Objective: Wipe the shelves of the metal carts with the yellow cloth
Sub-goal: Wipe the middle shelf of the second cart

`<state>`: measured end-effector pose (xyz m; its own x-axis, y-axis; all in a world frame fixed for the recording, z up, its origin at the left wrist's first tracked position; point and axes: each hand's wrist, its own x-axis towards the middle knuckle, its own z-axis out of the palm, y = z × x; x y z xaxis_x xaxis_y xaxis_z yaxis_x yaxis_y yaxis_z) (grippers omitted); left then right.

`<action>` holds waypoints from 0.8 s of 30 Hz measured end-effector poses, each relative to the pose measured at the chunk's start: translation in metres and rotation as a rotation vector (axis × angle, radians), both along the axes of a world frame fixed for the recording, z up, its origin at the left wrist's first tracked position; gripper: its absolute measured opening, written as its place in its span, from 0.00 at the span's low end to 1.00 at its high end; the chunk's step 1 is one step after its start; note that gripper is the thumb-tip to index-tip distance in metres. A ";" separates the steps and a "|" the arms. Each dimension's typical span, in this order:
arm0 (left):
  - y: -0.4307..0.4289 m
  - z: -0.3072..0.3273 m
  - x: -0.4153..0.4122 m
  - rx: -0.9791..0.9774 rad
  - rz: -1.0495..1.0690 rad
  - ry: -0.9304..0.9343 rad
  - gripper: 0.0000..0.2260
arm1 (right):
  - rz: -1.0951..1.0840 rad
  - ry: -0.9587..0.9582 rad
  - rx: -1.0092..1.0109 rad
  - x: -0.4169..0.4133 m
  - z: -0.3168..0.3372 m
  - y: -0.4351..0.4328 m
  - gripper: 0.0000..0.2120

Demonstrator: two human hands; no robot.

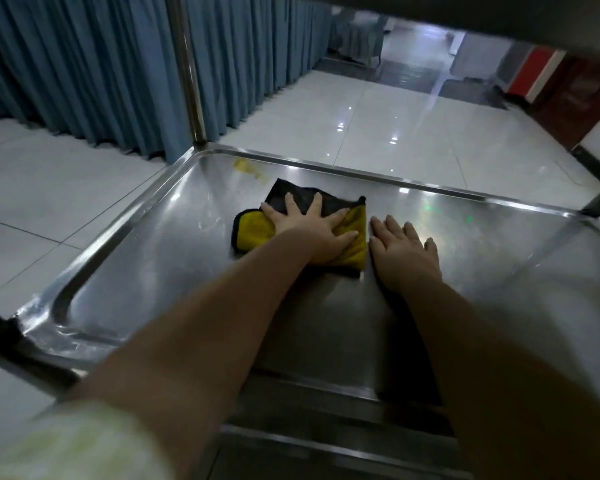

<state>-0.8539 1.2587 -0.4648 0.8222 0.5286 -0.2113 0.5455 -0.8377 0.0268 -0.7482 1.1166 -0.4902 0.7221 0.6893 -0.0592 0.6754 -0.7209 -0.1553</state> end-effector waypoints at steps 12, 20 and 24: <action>0.042 0.000 -0.253 0.026 0.275 0.074 0.36 | -0.004 0.005 -0.013 -0.018 0.001 0.010 0.26; -0.063 -0.003 -0.136 -0.013 0.208 -0.030 0.29 | 0.001 0.011 -0.034 -0.023 0.001 0.013 0.26; -0.076 -0.009 -0.141 0.009 0.106 -0.073 0.30 | 0.036 0.028 -0.029 -0.017 0.005 0.005 0.26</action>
